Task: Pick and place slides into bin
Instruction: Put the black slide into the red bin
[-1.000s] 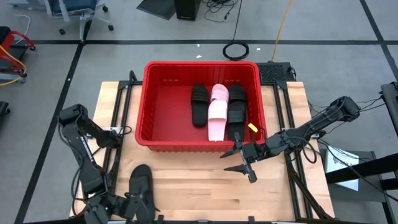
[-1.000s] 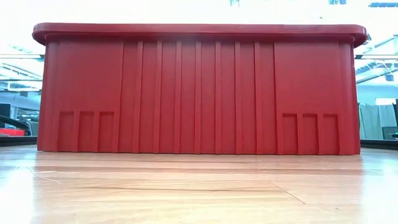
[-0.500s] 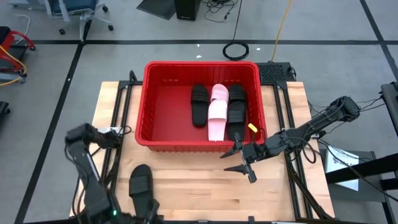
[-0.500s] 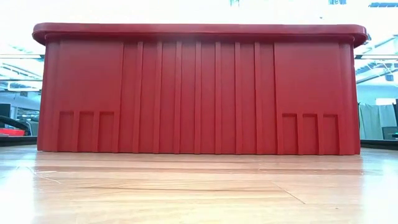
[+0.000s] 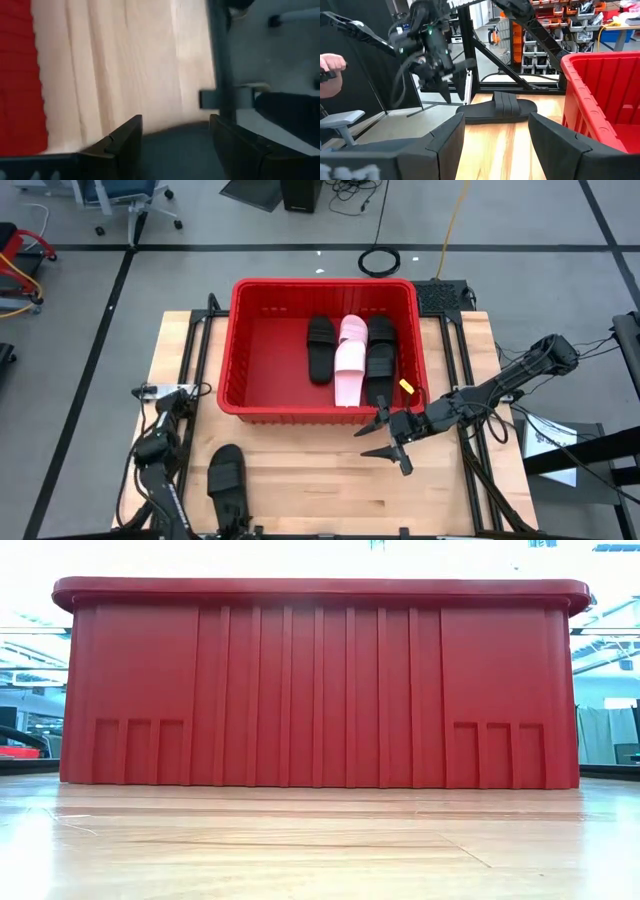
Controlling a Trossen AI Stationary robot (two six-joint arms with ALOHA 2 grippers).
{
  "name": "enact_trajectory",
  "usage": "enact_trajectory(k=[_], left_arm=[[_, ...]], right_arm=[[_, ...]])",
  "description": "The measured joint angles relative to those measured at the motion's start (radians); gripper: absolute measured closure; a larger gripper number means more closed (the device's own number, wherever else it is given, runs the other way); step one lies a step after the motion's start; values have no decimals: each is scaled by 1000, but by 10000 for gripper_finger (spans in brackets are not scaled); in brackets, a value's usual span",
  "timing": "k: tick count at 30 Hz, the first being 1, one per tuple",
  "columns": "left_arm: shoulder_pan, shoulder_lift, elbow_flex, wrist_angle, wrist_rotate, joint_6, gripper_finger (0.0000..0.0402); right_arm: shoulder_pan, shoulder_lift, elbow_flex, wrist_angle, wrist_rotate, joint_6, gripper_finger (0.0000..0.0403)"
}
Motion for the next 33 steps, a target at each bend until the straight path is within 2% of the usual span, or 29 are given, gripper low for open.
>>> enact_trajectory(k=[4, 13, 24, 29, 33], left_arm=[[6, 4, -78, -10, 45, -88, 177], [6, 7, -252, -9, 148, -139, 177], [10, -46, -262, -9, 131, -154, 177], [10, -63, -262, -9, 79, -133, 177], [13, -63, -274, -7, 65, -108, 192]], right_arm=[[0, 0, 0, 1, 2, 1, 193], [0, 0, 0, 1, 3, 1, 193], [0, 0, 0, 1, 3, -1, 193], [0, 0, -1, 1, 3, -2, 193], [0, 0, -1, 0, 3, -2, 193]])
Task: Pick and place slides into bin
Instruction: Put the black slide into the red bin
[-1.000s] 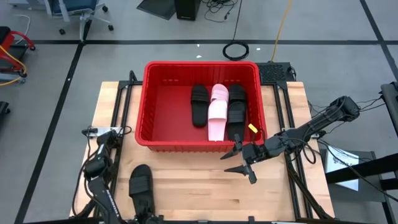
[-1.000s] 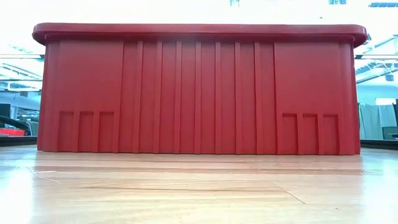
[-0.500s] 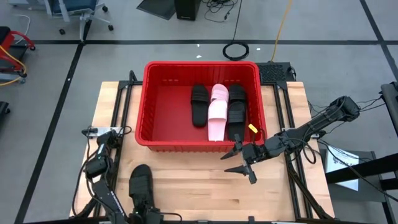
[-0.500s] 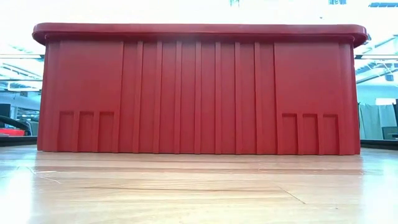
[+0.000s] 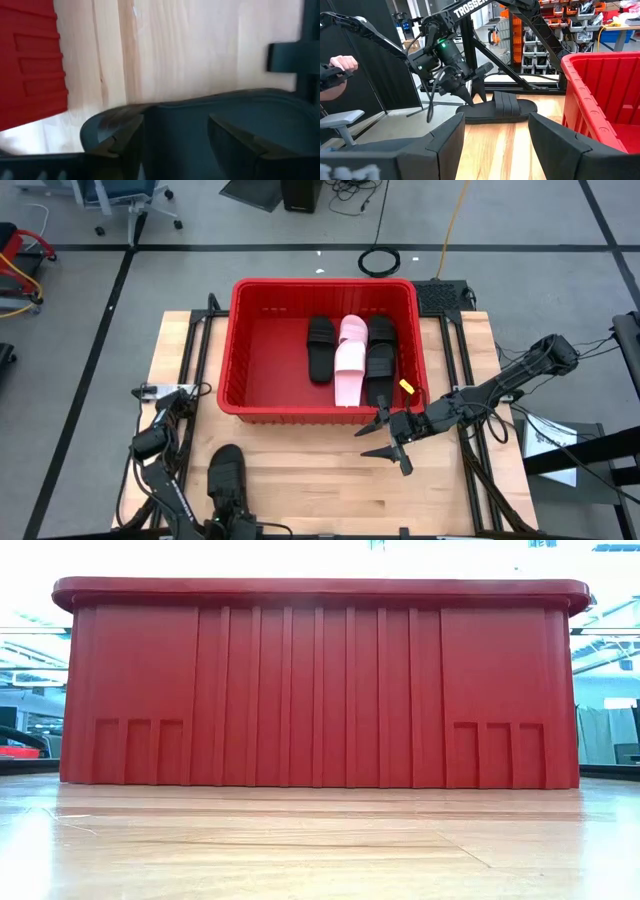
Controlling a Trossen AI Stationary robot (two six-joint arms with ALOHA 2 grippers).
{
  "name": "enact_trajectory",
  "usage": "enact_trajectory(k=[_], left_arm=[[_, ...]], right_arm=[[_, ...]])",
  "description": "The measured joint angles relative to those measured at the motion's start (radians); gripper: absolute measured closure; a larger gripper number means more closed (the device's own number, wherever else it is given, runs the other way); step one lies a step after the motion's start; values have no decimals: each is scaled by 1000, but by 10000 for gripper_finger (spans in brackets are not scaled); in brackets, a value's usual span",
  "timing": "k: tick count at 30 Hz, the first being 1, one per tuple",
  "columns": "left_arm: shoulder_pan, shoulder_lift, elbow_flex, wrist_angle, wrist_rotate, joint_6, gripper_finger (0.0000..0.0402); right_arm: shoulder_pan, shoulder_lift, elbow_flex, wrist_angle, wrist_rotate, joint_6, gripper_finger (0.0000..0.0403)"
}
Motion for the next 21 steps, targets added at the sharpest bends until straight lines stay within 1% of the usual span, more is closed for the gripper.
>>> enact_trajectory(k=[2, 8, 11, 16, 21], left_arm=[[3, 0, -24, 0, 11, 10, 210], [6, 1, -111, -2, 93, 28, 274], [9, 1, -131, -2, 131, 35, 300], [15, 1, -127, -2, 166, 33, 321], [23, 1, -98, 0, 237, 27, 325]], right_arm=[[0, 0, 0, 0, 0, 0, 193], [0, 0, 0, 0, 0, 0, 193], [0, 0, 0, 0, 0, 0, 193], [0, 3, 0, 0, 0, 0, 193], [-2, 16, -1, -4, 36, -8, 193]])
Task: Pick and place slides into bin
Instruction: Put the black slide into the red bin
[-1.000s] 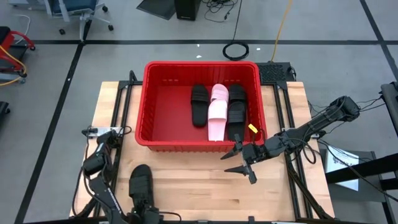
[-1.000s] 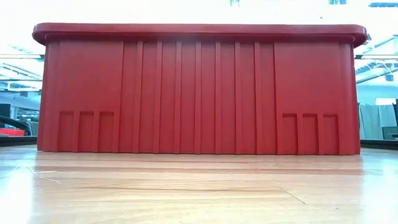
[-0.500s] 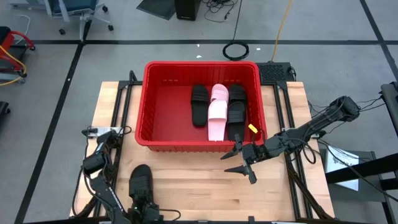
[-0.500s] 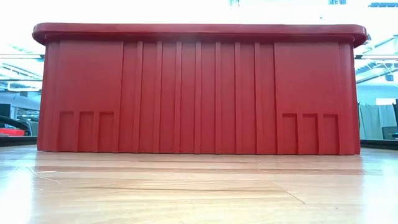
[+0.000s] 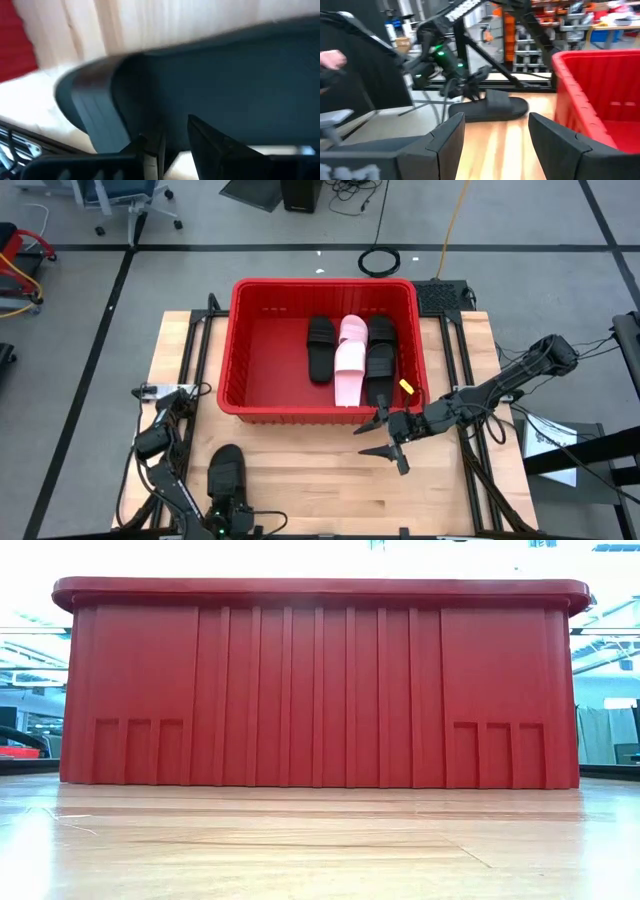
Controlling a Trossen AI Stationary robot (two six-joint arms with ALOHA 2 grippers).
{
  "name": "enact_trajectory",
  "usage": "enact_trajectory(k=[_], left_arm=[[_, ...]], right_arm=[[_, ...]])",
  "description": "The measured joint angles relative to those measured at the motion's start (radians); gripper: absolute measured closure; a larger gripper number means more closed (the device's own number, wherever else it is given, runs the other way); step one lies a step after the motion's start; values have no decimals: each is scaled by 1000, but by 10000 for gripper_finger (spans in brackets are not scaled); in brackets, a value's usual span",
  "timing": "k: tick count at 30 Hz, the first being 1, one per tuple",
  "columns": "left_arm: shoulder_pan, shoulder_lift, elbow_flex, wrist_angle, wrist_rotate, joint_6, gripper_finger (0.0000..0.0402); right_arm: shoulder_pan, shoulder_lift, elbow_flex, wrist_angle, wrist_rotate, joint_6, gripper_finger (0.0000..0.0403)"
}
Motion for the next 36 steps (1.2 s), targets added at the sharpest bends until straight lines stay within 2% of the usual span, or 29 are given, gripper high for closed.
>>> enact_trajectory(k=[4, 14, 20, 23, 31, 36], left_arm=[[11, 0, 24, 0, 54, 7, 325], [30, 0, 58, 0, 3, 60, 325], [60, 0, 58, 0, 71, 85, 322], [75, 0, 58, 0, 101, 85, 303], [85, 0, 58, 45, 92, 96, 213], [85, 0, 58, 72, 92, 102, 186]], right_arm=[[-5, 18, -1, -9, 18, -4, 193], [-18, 45, -1, 21, 14, -8, 193], [-18, 45, -1, 23, 13, -8, 193], [-18, 45, -1, 23, 13, -8, 193], [-18, 45, -1, 23, 13, -8, 193], [-18, 45, -1, 23, 13, -8, 193]])
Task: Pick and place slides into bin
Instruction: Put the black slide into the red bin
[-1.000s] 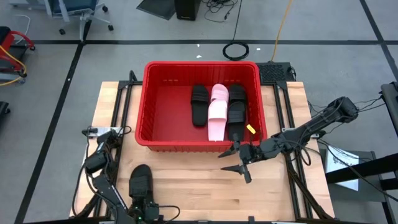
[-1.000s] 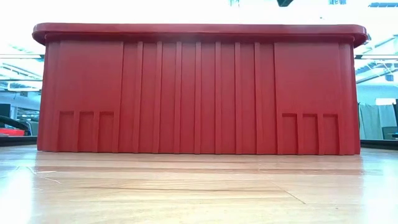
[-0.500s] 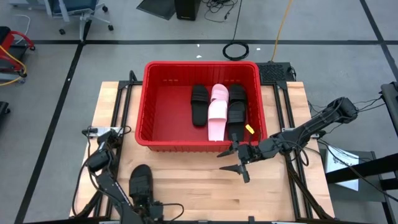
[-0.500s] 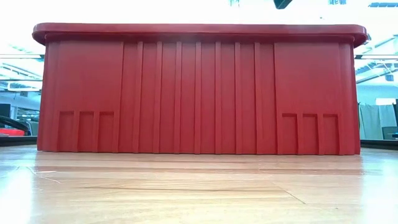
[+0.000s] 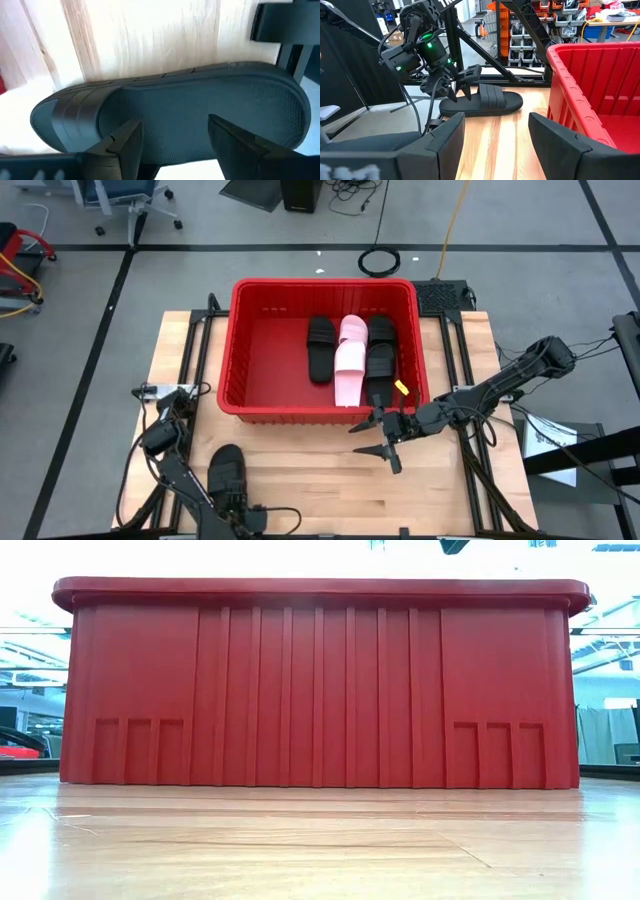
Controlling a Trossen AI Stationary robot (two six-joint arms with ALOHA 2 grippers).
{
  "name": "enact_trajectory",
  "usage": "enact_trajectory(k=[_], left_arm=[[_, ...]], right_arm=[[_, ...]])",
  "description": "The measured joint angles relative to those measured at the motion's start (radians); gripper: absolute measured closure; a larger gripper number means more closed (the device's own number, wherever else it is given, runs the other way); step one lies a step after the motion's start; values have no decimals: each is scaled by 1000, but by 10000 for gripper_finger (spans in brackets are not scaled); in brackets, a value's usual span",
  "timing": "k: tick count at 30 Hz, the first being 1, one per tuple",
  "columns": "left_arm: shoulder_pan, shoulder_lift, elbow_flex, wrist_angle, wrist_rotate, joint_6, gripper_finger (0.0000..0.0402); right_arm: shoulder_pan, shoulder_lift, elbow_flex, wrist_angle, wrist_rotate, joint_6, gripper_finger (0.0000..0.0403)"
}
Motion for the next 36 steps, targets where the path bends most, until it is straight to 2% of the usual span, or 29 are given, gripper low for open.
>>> enact_trajectory(k=[4, 7, 11, 23, 29, 36], left_arm=[[6, 0, 0, 15, 6, -10, 182], [3, 0, 0, 11, 29, 48, 183], [-12, 0, 0, -80, -62, 4, 181], [-33, -24, 18, -72, -228, -60, 186], [-35, -24, -7, -72, -256, -47, 185], [-33, -25, -99, -74, -231, -50, 182]], right_arm=[[0, 0, 1, 0, 0, 0, 193], [0, 0, 1, 0, 0, 0, 193], [0, 0, 2, 0, 0, 0, 193], [0, 0, 2, 3, 0, -3, 193], [0, 0, 2, 3, 0, -3, 193], [0, 0, 2, 4, 0, -3, 193]])
